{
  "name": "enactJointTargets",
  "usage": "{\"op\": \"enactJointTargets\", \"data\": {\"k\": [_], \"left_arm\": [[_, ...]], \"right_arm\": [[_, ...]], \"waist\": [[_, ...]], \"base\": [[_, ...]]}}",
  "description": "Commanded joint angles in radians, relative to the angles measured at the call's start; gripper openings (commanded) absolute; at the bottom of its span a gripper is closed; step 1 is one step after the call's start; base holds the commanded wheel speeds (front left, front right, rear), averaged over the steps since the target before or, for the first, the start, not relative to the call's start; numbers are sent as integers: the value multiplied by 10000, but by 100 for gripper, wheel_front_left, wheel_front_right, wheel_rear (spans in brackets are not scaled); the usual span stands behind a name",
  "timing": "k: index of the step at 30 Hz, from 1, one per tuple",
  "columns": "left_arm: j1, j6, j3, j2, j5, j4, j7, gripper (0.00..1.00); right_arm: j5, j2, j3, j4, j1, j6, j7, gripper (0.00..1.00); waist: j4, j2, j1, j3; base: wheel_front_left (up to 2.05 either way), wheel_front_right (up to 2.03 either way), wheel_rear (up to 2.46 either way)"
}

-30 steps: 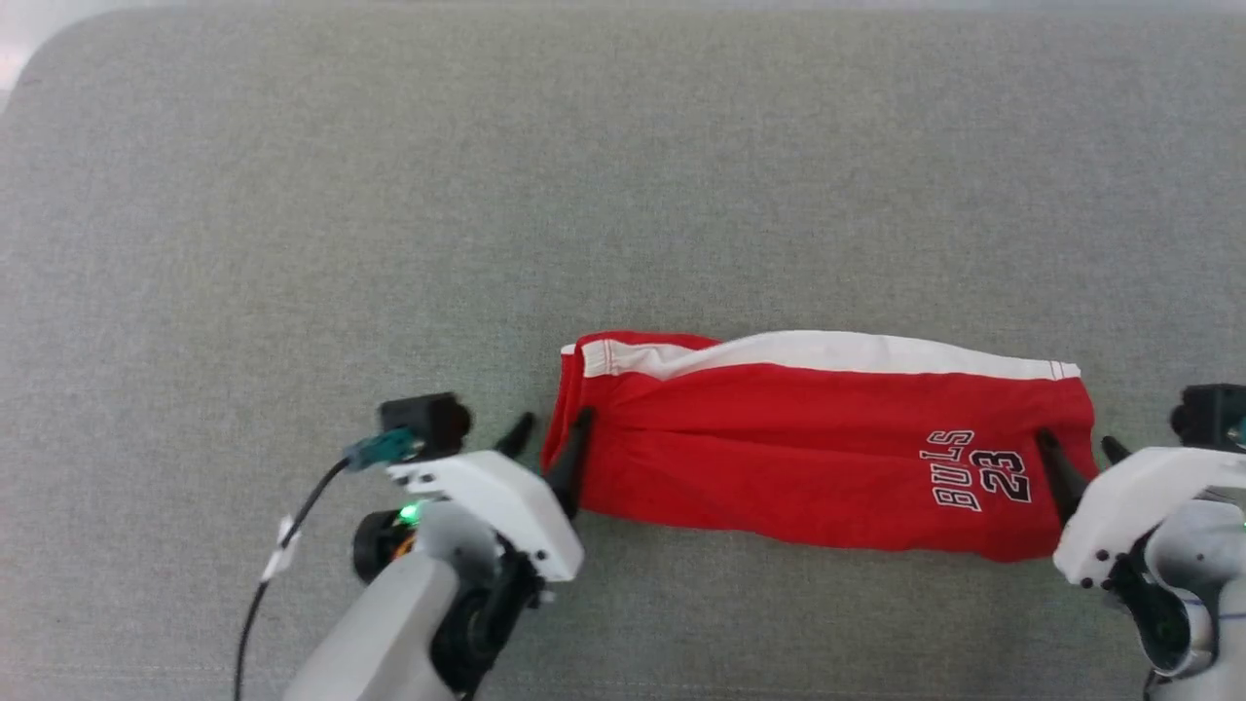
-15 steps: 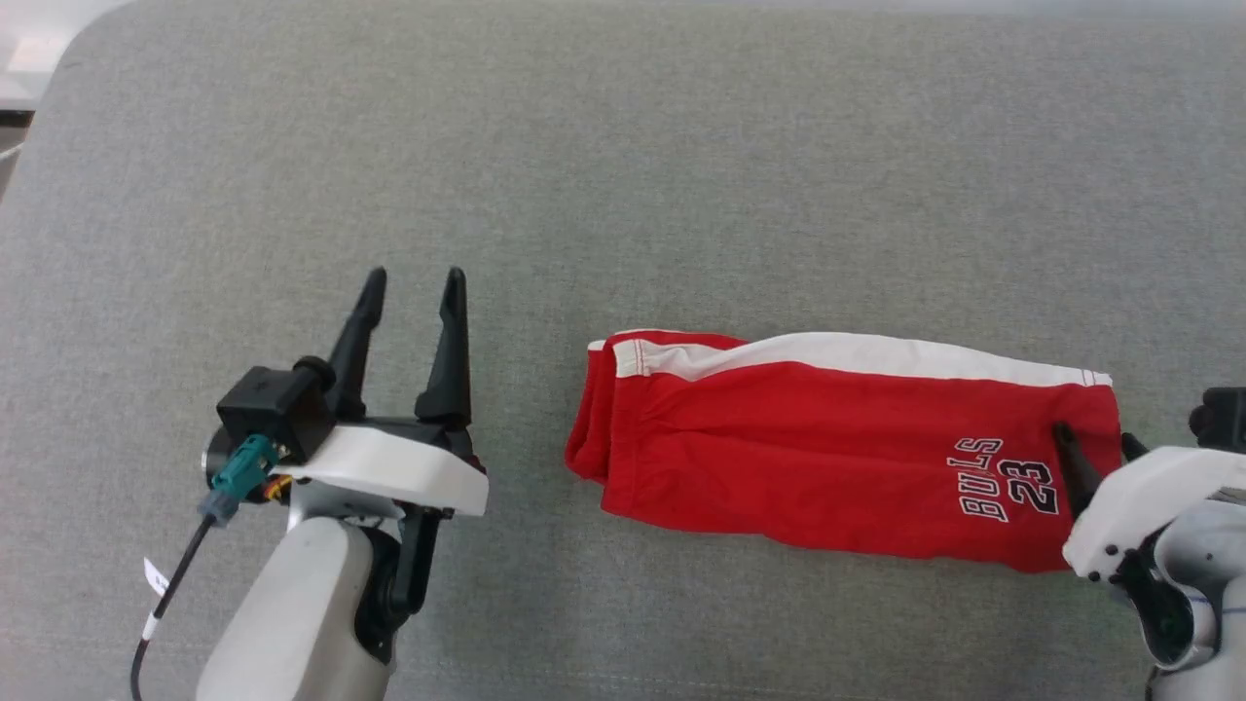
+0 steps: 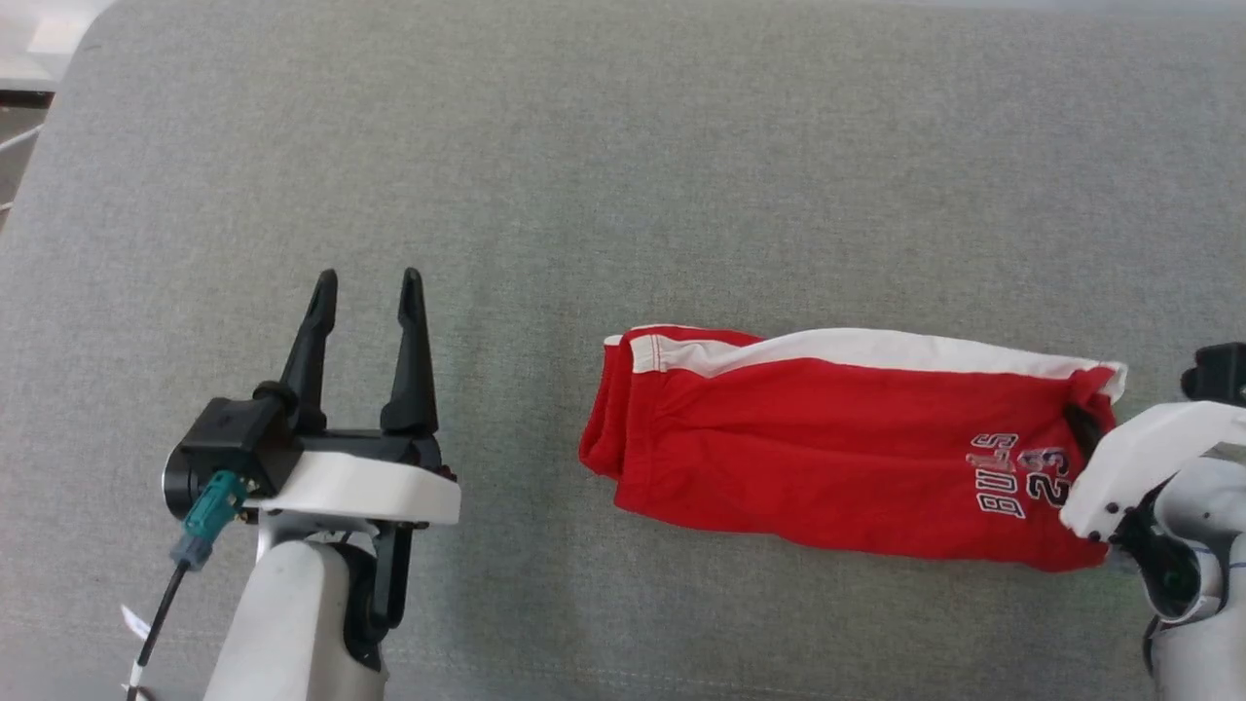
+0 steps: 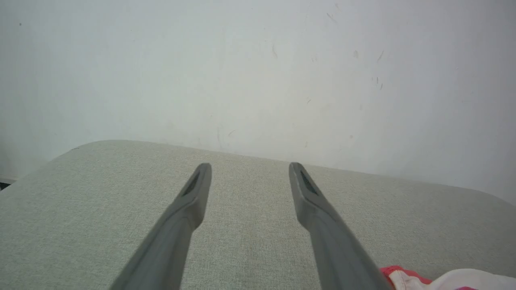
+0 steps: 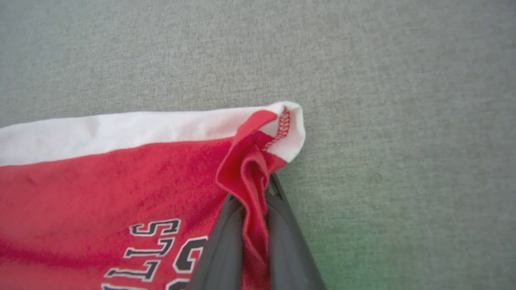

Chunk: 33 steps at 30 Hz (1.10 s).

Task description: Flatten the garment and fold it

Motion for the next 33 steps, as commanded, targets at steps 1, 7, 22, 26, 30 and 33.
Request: {"op": "enactJointTargets", "data": {"k": [1,7,22,26,30,33], "left_arm": [[112,-70,79,-53,115,-13,-46,100],[132,-420,446,-335,358,129,-46,100],[390,-699,421,-493,428,632,-47,100],[385,-663,282,-495,311,666,-47,100],[318,-641,208,-496,224,631,-47,100],[211,-628,152,-496,167,590,-47,100]], "right_arm": [[-84,-9,-65,34,-92,-21,-78,0],[-912,-394,-985,-10,-589,-21,-726,0],[-1810,22,-112,-3137,646,-21,958,0],[-1356,69,1248,-4713,1100,-21,2169,0],[-1133,87,2742,-5323,988,-21,2956,0],[-1131,92,3615,-4833,478,-21,3100,0]], "waist": [[11,0,-1,6],[167,0,-1,12],[594,0,-1,-690],[717,0,-1,-741],[819,0,-1,-634],[930,0,-1,-436]], "base": [[0,0,0],[0,0,0],[0,0,0],[0,0,0],[0,0,0],[0,0,0]]}}
